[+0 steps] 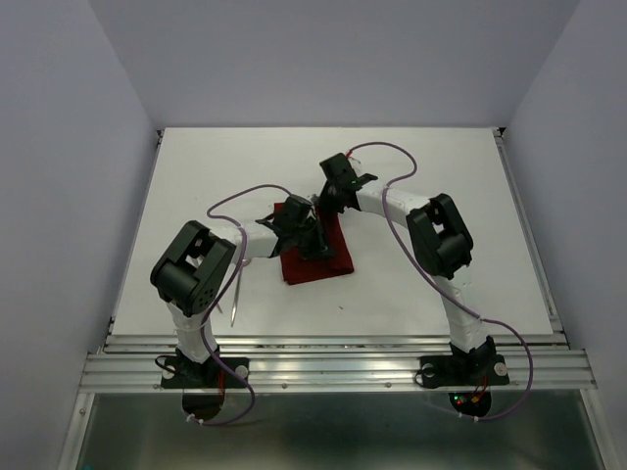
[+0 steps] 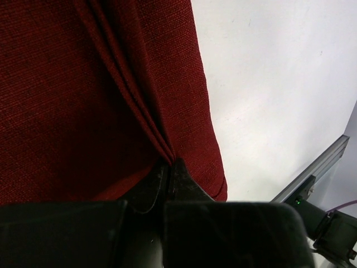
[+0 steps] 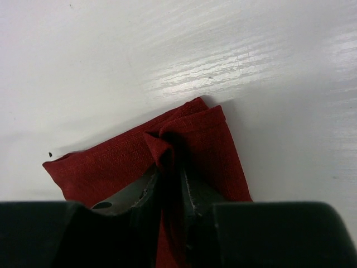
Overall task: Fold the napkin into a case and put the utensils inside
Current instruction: Fold the lower triangle-folded napkin at the center of the board.
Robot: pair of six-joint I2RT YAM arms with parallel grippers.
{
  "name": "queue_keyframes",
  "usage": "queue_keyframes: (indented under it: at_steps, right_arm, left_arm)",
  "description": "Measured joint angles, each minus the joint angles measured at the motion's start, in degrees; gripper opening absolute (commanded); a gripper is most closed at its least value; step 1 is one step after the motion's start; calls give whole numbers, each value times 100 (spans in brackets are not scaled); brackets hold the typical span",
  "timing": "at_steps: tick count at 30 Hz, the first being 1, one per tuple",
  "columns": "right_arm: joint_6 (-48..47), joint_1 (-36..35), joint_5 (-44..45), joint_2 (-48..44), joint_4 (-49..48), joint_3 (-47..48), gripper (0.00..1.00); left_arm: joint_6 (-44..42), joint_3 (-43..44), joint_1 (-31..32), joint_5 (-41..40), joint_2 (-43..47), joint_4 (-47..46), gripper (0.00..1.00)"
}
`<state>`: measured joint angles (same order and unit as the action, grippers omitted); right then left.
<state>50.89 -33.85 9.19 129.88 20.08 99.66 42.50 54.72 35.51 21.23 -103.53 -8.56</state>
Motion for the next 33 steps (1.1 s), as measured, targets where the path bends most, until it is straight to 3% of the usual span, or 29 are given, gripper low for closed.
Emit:
queue_keyframes:
  at_steps: [1, 5, 18, 33]
  right_arm:
    - [-50, 0, -22, -7, -9, 0, 32]
    - [-223, 0, -144, -35, -13, 0, 42]
    - [-656, 7, -518, -409, 227, -350, 56]
    - [-846, 422, -673, -1641, 341, -1425, 58]
  left_arm:
    - [-48, 0, 0, -2, 0, 24, 0]
    - [-177, -35, 2, 2, 76, 96, 0]
    - [-328, -81, -70, 247, 170, 243, 0]
    - [-632, -81, -221, 334, 170, 352, 0]
